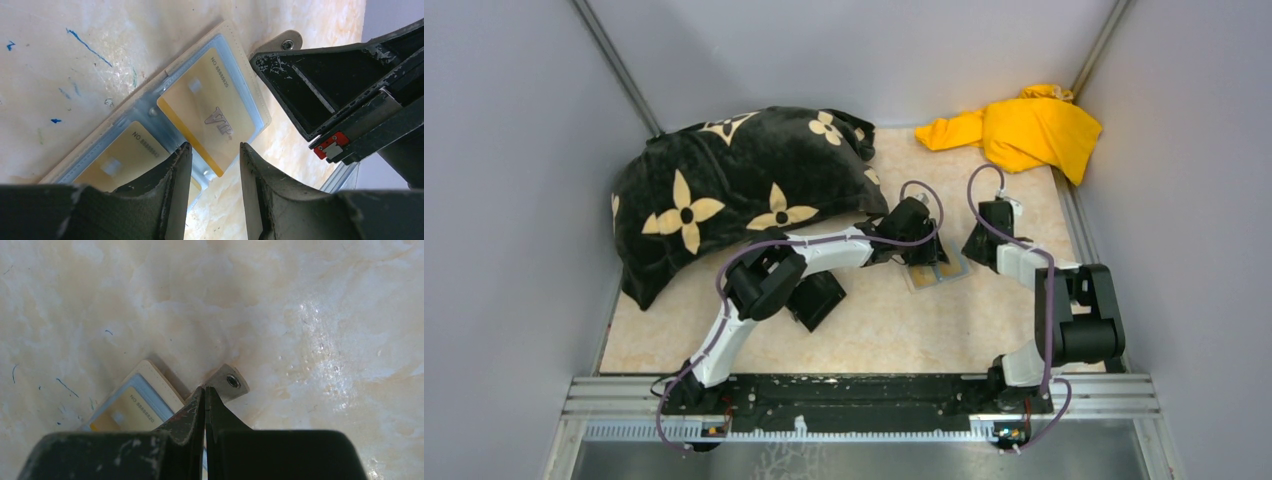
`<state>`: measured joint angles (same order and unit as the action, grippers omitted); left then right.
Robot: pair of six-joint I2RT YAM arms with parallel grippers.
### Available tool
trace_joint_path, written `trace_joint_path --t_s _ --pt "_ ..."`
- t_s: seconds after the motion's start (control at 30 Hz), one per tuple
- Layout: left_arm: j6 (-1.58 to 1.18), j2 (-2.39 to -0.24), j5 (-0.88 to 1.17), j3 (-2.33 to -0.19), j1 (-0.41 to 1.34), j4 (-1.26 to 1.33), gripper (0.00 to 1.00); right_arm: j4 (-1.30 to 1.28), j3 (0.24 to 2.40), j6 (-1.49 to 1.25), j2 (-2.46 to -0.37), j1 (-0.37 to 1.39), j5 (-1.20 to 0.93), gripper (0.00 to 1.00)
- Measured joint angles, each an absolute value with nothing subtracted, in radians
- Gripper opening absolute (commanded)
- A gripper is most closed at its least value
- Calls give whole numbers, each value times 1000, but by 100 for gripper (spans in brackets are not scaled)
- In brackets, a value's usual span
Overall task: Put the credit cards into the card holder
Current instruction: Insert the credit card into the card holder.
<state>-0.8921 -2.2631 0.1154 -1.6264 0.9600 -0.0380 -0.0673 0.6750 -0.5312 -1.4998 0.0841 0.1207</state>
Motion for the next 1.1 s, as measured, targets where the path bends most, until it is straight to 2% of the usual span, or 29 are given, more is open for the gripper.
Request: trace_joint_path --t_s 0.67,1.1 --pt "-875 -2270 93 -1633 958 -70 46 -63 674 -546 -1501 169 185 0" --pt "-865 -2148 21 -1463 900 -59 47 -63 667 -608 -1495 279 140 0"
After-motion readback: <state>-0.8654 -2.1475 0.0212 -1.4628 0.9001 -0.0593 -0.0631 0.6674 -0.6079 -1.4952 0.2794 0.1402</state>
